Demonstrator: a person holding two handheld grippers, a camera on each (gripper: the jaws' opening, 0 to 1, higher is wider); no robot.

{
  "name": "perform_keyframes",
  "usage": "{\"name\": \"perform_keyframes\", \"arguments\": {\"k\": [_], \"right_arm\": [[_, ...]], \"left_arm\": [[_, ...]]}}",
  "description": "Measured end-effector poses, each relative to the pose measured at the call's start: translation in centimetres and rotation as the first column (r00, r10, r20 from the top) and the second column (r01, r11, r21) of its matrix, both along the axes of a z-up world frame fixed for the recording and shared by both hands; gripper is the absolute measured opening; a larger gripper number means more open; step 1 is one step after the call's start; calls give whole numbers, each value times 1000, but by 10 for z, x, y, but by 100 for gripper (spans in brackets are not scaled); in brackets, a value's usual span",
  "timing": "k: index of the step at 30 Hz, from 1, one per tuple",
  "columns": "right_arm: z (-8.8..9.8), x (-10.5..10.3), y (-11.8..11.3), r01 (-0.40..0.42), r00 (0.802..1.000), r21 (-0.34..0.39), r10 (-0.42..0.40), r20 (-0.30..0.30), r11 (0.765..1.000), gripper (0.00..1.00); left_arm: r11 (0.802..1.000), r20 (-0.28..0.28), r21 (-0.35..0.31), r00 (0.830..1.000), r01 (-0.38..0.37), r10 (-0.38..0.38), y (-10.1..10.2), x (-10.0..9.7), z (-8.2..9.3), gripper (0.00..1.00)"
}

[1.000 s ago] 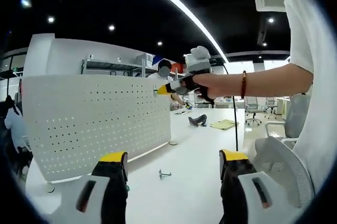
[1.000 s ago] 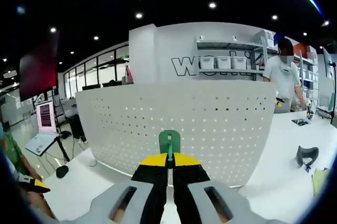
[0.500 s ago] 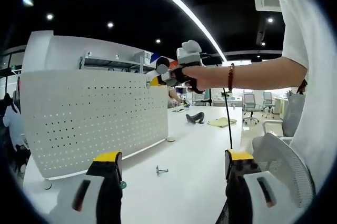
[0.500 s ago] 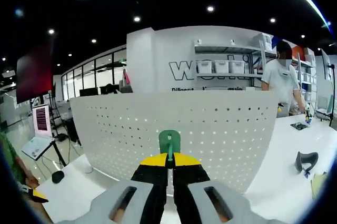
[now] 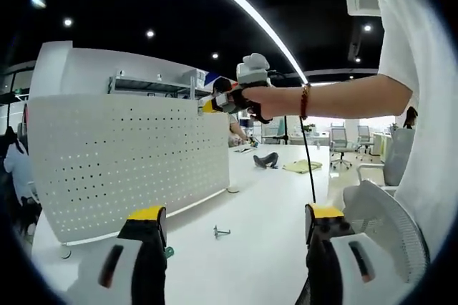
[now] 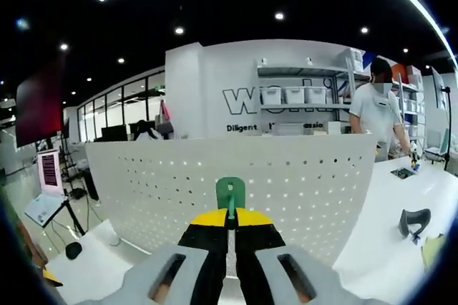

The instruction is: Insert the hook assembly into the mounting plate slot until the hook locks in place.

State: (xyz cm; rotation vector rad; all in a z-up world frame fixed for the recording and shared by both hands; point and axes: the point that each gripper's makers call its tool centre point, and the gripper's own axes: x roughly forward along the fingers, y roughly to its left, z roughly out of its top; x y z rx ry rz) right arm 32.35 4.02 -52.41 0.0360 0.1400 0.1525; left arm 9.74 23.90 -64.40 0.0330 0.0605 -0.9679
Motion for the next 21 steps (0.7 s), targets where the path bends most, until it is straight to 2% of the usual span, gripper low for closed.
{"name": "perform_keyframes", "arguments": {"k": [21], "right_arm": [[1,25,-12,19,1000,-8,-19,-6,1000,1]], "left_arm": [[1000,-22,19,1000,-5,5,3,5,-8,83]]}}
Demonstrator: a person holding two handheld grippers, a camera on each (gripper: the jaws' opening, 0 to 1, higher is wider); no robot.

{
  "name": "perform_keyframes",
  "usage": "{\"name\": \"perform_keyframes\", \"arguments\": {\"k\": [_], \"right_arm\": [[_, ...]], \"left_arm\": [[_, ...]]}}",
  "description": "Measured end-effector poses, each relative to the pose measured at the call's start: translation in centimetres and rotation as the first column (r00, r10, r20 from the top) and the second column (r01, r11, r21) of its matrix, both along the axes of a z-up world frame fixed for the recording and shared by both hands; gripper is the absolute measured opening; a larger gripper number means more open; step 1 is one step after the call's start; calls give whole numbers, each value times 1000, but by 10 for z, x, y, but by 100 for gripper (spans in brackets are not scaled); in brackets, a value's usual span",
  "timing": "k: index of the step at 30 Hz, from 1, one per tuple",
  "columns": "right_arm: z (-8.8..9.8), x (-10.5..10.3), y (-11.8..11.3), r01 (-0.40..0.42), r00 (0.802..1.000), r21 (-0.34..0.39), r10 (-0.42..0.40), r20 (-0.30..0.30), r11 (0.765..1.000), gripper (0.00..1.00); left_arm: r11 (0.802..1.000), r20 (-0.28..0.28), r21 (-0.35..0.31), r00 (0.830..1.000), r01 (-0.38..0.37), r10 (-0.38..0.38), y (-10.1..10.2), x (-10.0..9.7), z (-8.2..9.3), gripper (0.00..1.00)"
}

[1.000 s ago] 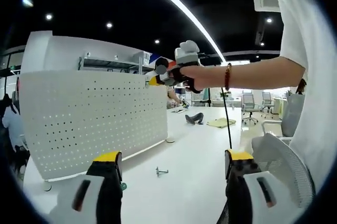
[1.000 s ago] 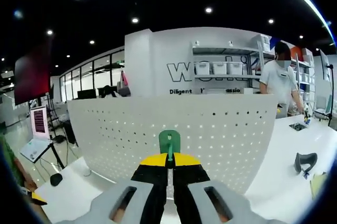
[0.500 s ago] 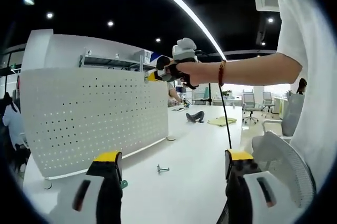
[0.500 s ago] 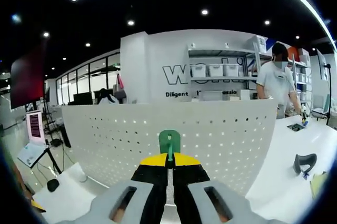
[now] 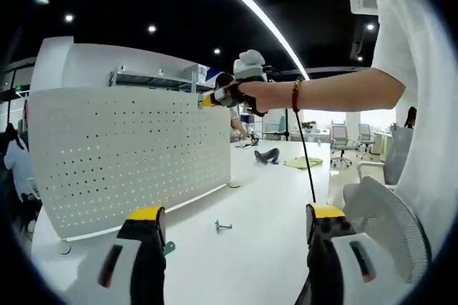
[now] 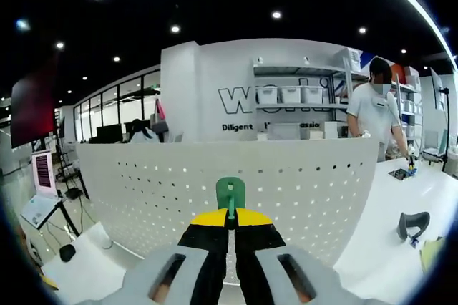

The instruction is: Insert the hook assembly into the mounting plate slot until the hook locks in place.

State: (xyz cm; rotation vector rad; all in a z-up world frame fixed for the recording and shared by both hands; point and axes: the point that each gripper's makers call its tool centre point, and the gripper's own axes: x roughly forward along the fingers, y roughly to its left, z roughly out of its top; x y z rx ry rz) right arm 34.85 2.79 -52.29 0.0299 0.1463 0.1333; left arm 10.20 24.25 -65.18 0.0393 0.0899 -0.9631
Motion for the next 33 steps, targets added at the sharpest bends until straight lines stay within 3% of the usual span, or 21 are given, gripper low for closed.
{"name": "perform_keyframes", "arguments": {"k": [33], "right_arm": [[-4,38,-1,14,1000,8,-13,-10,1000,1]], "left_arm": [[1000,-43,-21,999,-6,5,6,3,-4,82]]}}
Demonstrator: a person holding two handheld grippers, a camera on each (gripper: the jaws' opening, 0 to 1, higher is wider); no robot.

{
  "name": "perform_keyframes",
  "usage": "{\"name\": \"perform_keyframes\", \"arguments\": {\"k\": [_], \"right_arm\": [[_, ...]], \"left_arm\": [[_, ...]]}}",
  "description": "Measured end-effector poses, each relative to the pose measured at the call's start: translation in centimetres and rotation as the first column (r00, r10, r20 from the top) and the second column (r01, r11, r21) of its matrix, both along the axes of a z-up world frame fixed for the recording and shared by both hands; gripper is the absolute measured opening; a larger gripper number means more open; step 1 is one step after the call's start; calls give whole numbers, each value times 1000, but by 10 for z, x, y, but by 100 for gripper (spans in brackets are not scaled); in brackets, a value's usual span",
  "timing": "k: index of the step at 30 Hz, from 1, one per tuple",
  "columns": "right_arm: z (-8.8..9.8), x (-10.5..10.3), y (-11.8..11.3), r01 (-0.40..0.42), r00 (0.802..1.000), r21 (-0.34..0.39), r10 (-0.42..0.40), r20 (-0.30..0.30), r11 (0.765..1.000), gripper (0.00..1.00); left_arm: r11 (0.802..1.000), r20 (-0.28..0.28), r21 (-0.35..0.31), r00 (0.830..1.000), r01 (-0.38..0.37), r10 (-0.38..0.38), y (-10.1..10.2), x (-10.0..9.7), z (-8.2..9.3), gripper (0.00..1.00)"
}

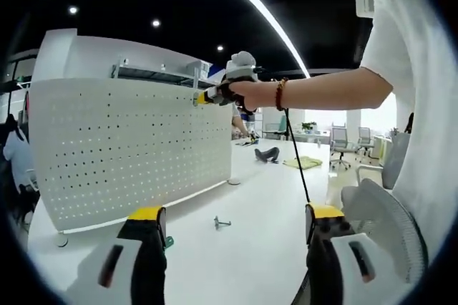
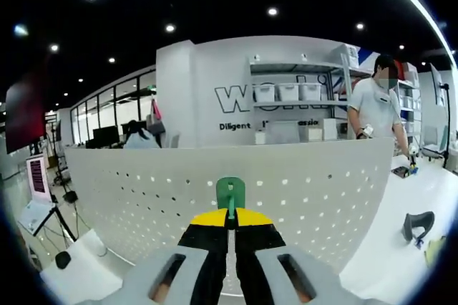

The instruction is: Insert the hook assembly into the mounting plate slot until the hook locks in place.

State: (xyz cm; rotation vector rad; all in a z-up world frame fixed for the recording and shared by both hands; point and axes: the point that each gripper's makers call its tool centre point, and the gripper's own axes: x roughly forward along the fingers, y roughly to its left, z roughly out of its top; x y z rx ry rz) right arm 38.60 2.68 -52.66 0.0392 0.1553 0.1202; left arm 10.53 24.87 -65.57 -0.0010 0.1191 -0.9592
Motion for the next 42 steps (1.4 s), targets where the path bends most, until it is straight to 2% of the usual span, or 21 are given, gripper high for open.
{"name": "perform_keyframes", "arguments": {"k": [3,20,22,28,36,38,42], "right_arm": [[0,3,-1,2,1000,3,-2,1,1000,1],[-8,16,0,7,1000,9,-7,-20,1000,1],[-11,17,0,15,999,-8,-16,-28,1000,1],[-9,20,2,15,1000,-5,-15,-24,1000,1],[-11,18,3,68,997,-1,-68,-44,998,1],[-10,18,3,84,995,-46,-86,-43,995,1],[-12,20,3,93,994,-41,-95,-50,995,1]], "left_arm": [[1000,-2,-20,1000,-8,8,2,1,1,82],[1000,-14,-18,1000,-5,4,4,5,-2,81],[1000,-18,-21,1000,-8,8,5,5,-2,81],[1000,-22,-20,1000,-10,9,4,5,-3,81],[1000,-23,-26,1000,-14,13,5,6,-2,81],[1000,-21,-24,1000,-15,14,5,6,-2,81],[1000,-22,-21,1000,-18,17,6,5,-3,81]]}}
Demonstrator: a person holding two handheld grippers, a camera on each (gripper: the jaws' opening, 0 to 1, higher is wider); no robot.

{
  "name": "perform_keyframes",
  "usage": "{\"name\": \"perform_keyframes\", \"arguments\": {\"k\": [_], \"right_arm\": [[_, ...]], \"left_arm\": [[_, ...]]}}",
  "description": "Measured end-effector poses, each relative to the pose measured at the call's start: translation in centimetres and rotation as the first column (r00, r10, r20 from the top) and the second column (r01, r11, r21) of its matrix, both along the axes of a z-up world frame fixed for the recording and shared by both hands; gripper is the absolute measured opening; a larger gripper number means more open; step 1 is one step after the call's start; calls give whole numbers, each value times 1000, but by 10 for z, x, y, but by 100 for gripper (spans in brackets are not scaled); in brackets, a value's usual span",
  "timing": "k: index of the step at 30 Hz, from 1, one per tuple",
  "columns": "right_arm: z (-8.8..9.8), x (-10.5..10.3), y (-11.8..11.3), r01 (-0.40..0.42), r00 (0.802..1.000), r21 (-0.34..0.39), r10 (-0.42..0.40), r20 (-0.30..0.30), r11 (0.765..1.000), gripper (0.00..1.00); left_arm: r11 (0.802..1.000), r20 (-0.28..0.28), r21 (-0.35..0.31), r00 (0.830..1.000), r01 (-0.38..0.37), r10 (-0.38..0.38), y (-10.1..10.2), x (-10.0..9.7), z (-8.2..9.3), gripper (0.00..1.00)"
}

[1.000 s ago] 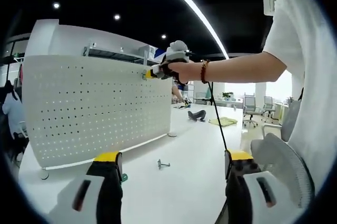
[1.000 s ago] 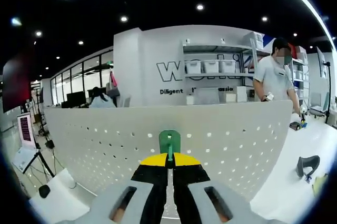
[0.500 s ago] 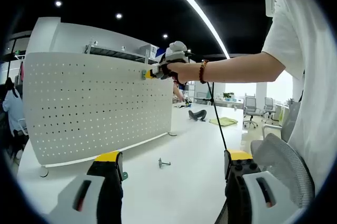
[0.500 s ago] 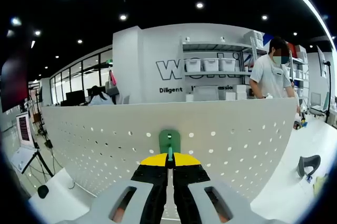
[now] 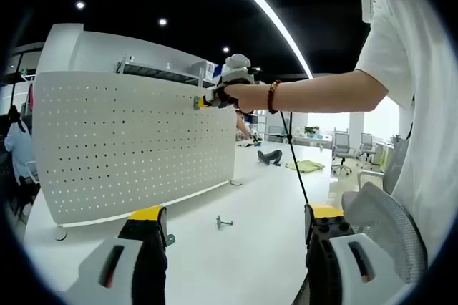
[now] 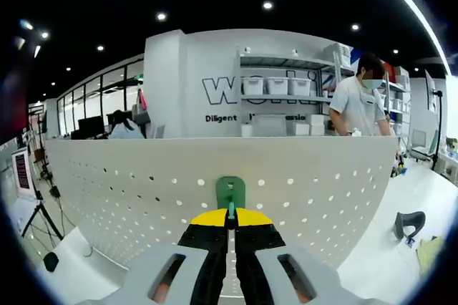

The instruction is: Insert the hook assembly into the mounting plate slot until the hook locks in place.

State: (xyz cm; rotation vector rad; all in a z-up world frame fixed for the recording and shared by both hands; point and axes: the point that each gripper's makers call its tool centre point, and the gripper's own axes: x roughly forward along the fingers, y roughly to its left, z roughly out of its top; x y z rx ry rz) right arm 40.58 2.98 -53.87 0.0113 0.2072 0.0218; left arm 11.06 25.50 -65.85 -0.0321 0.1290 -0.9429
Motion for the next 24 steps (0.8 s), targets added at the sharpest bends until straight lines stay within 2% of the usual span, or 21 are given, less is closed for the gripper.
{"name": "perform_keyframes", "arguments": {"k": [3,6,10,17,24], "right_arm": [[-4,-1,2,0,1000,-21,0,-12,1000,1],[-3,-1,0,-3,1000,-9,3,0,1000,1],[-3,-1,1,-34,999,-51,34,-2,998,1],[-2,-4,1,-71,997,-104,72,12,992,2],[-5,-8,0,-96,995,-98,98,16,991,6]], "left_arm": [[1000,-3,1,1000,-2,2,1,0,-1,81],[1000,-5,-1,1000,-2,2,1,0,-1,81],[1000,-7,-30,1000,-9,9,0,3,4,82],[1000,-3,-12,1000,-10,10,0,3,3,83],[1000,-8,-16,1000,-17,16,-2,2,4,83]]}}
